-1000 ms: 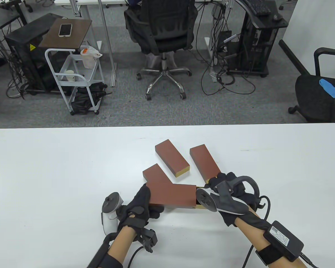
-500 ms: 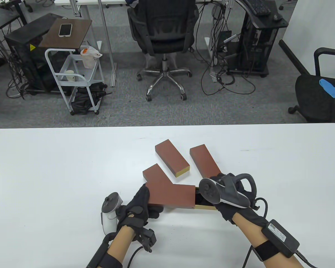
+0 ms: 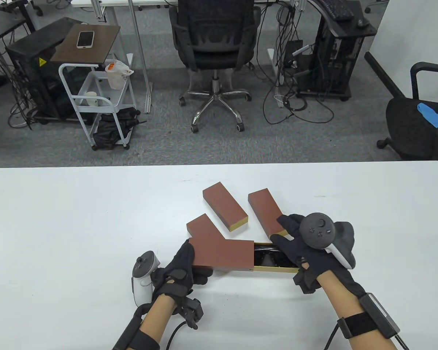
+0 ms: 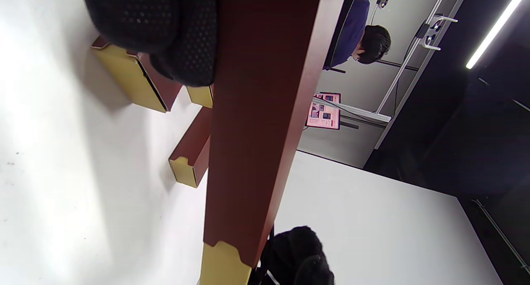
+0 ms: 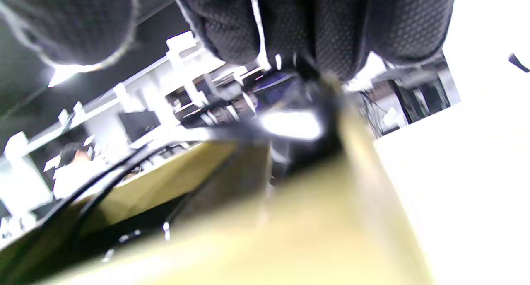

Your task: Slide to open storage boxes and store sunglasses

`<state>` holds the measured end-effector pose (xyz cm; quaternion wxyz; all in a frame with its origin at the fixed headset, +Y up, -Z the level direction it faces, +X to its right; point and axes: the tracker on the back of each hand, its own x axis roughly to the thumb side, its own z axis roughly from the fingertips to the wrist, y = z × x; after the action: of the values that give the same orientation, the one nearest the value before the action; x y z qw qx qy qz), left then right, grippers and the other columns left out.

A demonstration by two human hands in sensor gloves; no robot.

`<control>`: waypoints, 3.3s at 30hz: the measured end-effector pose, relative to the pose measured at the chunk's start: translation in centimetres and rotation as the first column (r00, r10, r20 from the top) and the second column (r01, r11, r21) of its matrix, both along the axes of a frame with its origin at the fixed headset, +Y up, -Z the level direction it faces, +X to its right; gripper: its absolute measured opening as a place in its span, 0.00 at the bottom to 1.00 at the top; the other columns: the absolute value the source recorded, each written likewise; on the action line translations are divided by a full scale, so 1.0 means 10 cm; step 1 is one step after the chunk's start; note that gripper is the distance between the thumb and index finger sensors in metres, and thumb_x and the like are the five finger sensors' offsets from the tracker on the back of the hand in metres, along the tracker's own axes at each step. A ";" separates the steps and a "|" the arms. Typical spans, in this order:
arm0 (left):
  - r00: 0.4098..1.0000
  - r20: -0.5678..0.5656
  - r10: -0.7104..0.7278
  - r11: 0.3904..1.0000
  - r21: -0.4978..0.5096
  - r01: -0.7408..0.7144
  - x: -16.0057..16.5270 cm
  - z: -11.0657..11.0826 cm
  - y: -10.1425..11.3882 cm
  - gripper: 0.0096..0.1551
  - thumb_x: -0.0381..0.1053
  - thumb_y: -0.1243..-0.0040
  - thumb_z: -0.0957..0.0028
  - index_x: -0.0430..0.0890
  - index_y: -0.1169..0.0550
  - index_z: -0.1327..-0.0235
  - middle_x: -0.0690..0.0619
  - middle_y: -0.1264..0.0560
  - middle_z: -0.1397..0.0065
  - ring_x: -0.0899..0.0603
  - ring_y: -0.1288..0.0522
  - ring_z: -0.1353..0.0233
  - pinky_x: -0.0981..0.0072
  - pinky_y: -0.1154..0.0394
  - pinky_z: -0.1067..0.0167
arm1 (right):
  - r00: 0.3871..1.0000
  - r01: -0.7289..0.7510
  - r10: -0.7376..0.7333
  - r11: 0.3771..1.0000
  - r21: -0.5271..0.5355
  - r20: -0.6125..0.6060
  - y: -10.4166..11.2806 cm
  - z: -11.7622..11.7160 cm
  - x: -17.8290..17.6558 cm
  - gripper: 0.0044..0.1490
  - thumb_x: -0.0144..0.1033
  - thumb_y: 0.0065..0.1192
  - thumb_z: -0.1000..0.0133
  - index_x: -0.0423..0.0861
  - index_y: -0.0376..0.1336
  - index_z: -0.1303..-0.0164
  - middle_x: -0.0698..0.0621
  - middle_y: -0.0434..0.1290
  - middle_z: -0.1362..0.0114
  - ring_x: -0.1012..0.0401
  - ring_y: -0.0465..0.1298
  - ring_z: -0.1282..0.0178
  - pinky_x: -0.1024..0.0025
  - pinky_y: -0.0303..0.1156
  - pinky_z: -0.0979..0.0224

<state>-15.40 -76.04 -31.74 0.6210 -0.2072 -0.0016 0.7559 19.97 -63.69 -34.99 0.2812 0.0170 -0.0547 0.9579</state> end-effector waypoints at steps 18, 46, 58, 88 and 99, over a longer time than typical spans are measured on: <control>1.000 0.001 0.014 1.000 0.009 -0.014 0.00 -0.01 -0.03 0.46 0.67 0.63 0.46 0.50 0.55 0.17 0.46 0.31 0.30 0.41 0.24 0.39 0.48 0.27 0.42 | 0.580 0.809 -0.808 0.556 -0.189 0.108 -1.08 0.10 0.34 0.40 0.61 0.60 0.56 0.52 0.60 0.36 0.40 0.67 0.31 0.50 0.80 0.49 0.61 0.80 0.53; 1.000 0.019 0.022 1.000 0.002 -0.022 0.10 0.01 -0.05 0.46 0.67 0.64 0.46 0.51 0.55 0.17 0.46 0.31 0.28 0.40 0.24 0.37 0.47 0.26 0.41 | 0.607 0.792 -0.795 0.603 -0.090 0.011 -0.96 0.23 0.32 0.49 0.63 0.59 0.57 0.49 0.49 0.31 0.40 0.55 0.23 0.43 0.65 0.29 0.51 0.69 0.31; 0.984 0.171 0.042 0.999 -0.031 -0.037 0.41 0.09 -0.03 0.47 0.66 0.63 0.45 0.47 0.58 0.19 0.43 0.32 0.24 0.38 0.24 0.33 0.45 0.26 0.40 | 0.548 0.794 -0.828 0.559 -0.237 -0.119 -0.98 0.25 0.13 0.57 0.74 0.47 0.58 0.51 0.37 0.29 0.46 0.39 0.20 0.46 0.44 0.21 0.50 0.53 0.22; 0.967 0.210 -0.147 0.989 0.046 0.140 0.45 0.07 -0.07 0.47 0.66 0.59 0.46 0.47 0.53 0.18 0.42 0.28 0.30 0.38 0.22 0.39 0.44 0.26 0.43 | 0.853 -0.214 0.327 0.930 0.299 -0.408 -0.66 0.54 -0.52 0.49 0.62 0.74 0.67 0.58 0.59 0.36 0.43 0.66 0.27 0.43 0.67 0.29 0.45 0.64 0.28; 0.800 -0.133 -0.585 0.756 0.269 0.597 0.26 0.04 0.24 0.40 0.63 0.46 0.48 0.51 0.34 0.22 0.45 0.25 0.28 0.36 0.22 0.35 0.41 0.26 0.42 | 0.881 -0.336 0.396 0.909 0.247 -0.259 -0.75 0.48 -0.46 0.48 0.61 0.71 0.64 0.59 0.57 0.34 0.41 0.65 0.27 0.42 0.70 0.33 0.45 0.66 0.30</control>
<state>-12.77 -73.61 -31.35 0.8514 -0.0857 -0.0370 0.5161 15.36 -71.17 -30.24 0.0962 0.2014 -0.1004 0.9696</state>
